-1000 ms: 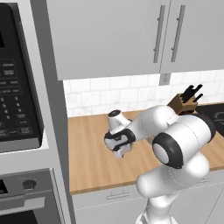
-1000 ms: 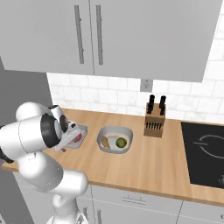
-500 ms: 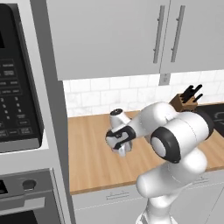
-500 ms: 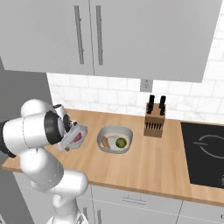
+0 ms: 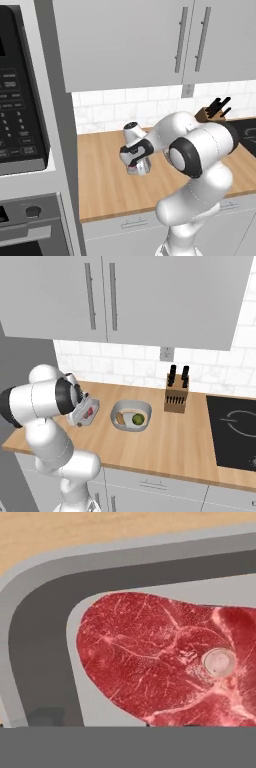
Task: Take the meat container that has the steak and place it on the second highest rack of the freezer. Then take the vegetable container that has the sweet potato and lime and place it on the highest rack of the freezer.
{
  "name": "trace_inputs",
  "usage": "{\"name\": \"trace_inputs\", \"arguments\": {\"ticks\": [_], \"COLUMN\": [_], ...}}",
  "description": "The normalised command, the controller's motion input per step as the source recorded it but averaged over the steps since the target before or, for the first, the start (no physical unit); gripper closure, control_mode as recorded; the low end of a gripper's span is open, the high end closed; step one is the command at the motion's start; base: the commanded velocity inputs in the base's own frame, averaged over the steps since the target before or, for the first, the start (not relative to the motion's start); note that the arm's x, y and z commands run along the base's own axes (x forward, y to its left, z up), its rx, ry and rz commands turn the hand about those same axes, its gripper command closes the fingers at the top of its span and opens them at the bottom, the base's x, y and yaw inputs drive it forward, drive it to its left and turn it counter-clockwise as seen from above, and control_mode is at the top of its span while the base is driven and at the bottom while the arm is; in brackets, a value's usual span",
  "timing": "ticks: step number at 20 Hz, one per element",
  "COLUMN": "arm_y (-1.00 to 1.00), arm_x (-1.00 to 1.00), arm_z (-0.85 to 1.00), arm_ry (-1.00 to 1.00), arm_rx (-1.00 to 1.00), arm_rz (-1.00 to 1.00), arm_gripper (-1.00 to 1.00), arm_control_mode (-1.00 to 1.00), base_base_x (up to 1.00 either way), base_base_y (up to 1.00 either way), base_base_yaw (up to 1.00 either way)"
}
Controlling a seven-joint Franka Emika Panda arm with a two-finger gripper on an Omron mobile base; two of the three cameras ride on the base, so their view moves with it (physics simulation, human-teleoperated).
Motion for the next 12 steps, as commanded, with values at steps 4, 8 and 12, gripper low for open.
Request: {"name": "trace_inputs", "arguments": {"ticks": [4, 8, 12], "arm_y": [-0.2, -0.2, -0.02], "arm_x": [-0.58, -0.32, -0.1], "arm_z": [-0.45, -0.07, 0.0], "arm_ry": [-0.08, -0.05, 0.0], "arm_rx": [0.0, 0.02, 0.01], "arm_rz": [0.1, 0.05, 0.01], "arm_gripper": [1.0, 1.0, 1.0], "arm_control_mode": [-1.0, -1.0, -1.0], "base_base_x": [0.0, 0.0, 0.0], "base_base_y": [0.0, 0.0, 0.0], "base_base_yaw": [0.0, 0.0, 0.0]}}
